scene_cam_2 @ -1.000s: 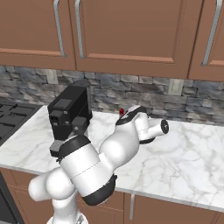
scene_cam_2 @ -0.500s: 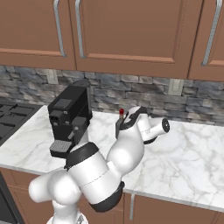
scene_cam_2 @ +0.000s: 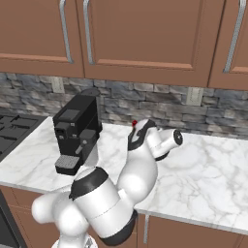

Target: Move the drinks to the dining counter.

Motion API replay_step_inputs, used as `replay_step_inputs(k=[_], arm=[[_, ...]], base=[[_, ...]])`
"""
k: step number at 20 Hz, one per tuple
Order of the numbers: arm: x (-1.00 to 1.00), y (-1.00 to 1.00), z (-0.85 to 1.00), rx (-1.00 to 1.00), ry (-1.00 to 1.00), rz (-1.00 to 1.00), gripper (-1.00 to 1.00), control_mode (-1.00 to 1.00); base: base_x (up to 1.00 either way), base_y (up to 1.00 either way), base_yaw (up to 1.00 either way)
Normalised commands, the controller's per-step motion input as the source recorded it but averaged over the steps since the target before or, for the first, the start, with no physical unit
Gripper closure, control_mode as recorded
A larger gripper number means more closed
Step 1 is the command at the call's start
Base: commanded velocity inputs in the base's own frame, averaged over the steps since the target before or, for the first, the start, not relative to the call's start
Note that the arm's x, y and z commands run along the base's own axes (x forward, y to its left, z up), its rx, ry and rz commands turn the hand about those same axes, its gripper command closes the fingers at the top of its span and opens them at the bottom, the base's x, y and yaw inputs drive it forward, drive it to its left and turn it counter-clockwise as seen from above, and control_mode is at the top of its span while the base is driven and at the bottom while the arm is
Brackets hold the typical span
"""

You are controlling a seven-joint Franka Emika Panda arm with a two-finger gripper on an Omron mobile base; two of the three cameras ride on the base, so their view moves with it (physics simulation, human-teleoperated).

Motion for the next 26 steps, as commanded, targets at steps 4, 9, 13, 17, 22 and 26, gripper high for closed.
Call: replay_step_inputs(k=[4, 9, 13, 17, 22, 26], arm=[[0.11, 0.00, -0.07, 0.00, 0.02, 0.00, -1.00, -1.00], [0.08, 0.00, -0.05, 0.00, 0.03, 0.00, 1.00, -1.00], [-0.04, 0.00, 0.00, 0.00, 0.00, 0.00, 1.00, -1.00], [-0.44, 0.00, 0.29, 0.00, -0.08, 0.00, 1.00, -1.00], [-0.70, 0.00, 0.70, -0.01, -0.27, 0.04, 1.00, -1.00], [-0.68, 0.00, 0.75, -0.05, -0.29, 0.06, 1.00, -1.00]], base=[[0.00, 0.00, 0.00], [0.00, 0.00, 0.00], [0.00, 0.00, 0.00], [0.00, 0.00, 0.00], [0.00, 0.00, 0.00], [0.00, 0.00, 0.00]])
